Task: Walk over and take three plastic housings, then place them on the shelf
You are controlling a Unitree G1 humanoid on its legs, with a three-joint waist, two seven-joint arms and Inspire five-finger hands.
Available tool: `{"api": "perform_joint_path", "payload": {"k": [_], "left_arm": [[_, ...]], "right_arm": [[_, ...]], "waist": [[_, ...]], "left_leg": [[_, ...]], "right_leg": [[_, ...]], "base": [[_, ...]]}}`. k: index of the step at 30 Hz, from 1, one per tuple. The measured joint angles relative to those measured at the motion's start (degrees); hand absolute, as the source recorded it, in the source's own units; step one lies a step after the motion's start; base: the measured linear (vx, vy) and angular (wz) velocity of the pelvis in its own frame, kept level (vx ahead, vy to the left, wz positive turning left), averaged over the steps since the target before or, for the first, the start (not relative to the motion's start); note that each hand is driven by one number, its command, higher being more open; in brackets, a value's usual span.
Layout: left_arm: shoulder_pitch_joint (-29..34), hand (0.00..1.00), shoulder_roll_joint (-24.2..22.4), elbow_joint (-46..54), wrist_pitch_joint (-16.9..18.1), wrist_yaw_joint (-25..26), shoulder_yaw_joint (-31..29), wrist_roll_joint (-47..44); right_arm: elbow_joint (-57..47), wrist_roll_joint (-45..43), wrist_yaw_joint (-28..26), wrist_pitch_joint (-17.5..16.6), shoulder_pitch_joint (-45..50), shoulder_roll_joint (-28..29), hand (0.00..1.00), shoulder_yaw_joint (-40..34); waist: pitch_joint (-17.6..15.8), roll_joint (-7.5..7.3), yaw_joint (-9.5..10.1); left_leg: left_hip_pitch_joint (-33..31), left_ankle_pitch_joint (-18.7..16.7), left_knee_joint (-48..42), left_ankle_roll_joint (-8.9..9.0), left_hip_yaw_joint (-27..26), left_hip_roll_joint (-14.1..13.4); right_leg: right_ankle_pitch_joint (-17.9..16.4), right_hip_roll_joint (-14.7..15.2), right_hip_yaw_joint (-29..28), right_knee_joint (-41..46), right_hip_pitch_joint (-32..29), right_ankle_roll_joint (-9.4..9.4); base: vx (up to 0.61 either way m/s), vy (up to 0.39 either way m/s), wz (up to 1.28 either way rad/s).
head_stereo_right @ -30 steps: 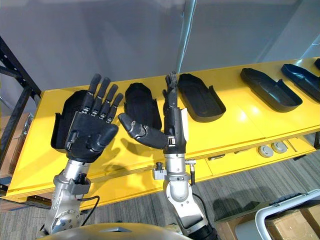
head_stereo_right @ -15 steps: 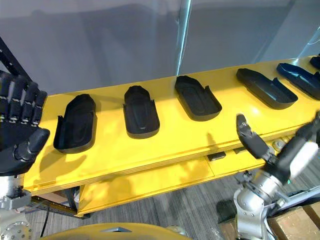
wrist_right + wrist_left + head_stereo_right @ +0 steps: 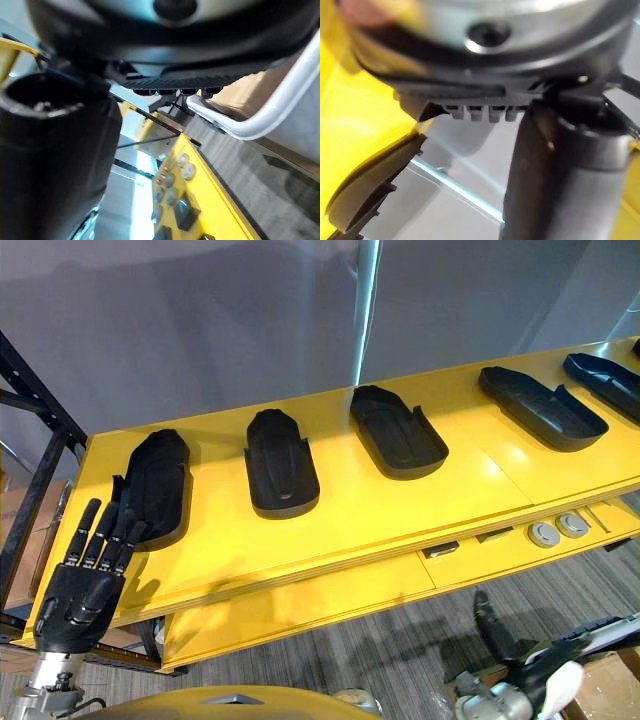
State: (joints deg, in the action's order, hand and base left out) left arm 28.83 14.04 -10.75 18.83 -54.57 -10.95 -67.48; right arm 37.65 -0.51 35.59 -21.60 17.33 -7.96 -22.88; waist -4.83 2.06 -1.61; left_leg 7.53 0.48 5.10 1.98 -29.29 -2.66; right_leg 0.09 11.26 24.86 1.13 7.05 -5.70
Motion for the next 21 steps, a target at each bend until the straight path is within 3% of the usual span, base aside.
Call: {"api": "perform_joint_path", "payload": {"k": [3, 7, 10, 13, 17, 21], "left_arm": [[-0.34, 1.00, 1.00, 0.34, 0.95, -4.85, 2.35, -0.18], [-0.73, 1.00, 4.72, 5.81, 0.09, -7.19, 7.20, 0.13], [-3.07, 1.00, 7.43, 11.49, -3.02, -7.81, 10.35, 0.64], [-6.66, 1.00, 9.32, 15.08, -6.93, -8.07, 13.33, 0.95], [-10.72, 1.00, 10.16, 17.70, -13.04, -8.16, 17.87, 3.35], [-13.37, 1.00, 11.63, 17.68, -20.31, -8.26, 22.70, 7.75]], "right_arm": [[3.42, -0.44, -3.07, 1.20, -0.19, 0.15, 1.00, 2.25], [7.90, -1.03, -5.26, 1.32, -0.91, 0.12, 1.00, 3.32], [11.72, -3.81, -8.13, 1.39, -2.54, -0.36, 1.00, 3.32], [15.45, -9.30, -14.66, 3.56, -3.04, -1.09, 1.00, 3.31], [21.50, -13.81, -26.17, 10.59, -3.99, -1.30, 1.00, 3.40], [24.73, -14.53, -32.54, 16.13, -4.89, -1.28, 1.00, 5.22]], "waist": [[-0.05, 0.08, 0.03], [-0.09, 0.11, 0.13], [-0.48, 0.56, -0.05], [-0.63, 0.75, -0.07], [-0.73, 0.92, -0.24], [-0.81, 0.79, -0.39]], "left_leg": [[0.00, 0.18, 0.02, -0.27, 0.44, 0.19], [0.03, 0.35, 0.03, -0.47, 0.93, 0.23], [0.14, 0.43, 0.04, -0.49, 1.03, 0.25], [0.27, 0.62, 0.06, -0.47, 1.23, 0.25], [0.89, 0.61, 0.09, -0.42, 1.31, 0.09], [1.00, 0.61, 0.10, -0.37, 1.48, 0.08]], "right_leg": [[-0.26, 0.11, 0.06, 0.01, 0.00, 0.35], [-0.47, 0.10, 0.25, 0.05, 0.04, 0.37], [-0.50, 0.08, 0.31, 0.02, 0.05, 0.41], [-0.50, -0.10, 0.46, -0.22, 0.12, 0.40], [-0.51, -0.37, 0.86, -0.35, 0.77, 0.25], [-0.59, -0.37, 1.30, -0.45, 1.05, 0.28]], "base": [[0.01, 0.009, 0.02], [0.01, 0.001, 0.04], [0.00, 0.000, 0.00], [0.00, 0.000, 0.00], [0.00, 0.000, 0.00], [0.00, 0.000, 0.01]]}}
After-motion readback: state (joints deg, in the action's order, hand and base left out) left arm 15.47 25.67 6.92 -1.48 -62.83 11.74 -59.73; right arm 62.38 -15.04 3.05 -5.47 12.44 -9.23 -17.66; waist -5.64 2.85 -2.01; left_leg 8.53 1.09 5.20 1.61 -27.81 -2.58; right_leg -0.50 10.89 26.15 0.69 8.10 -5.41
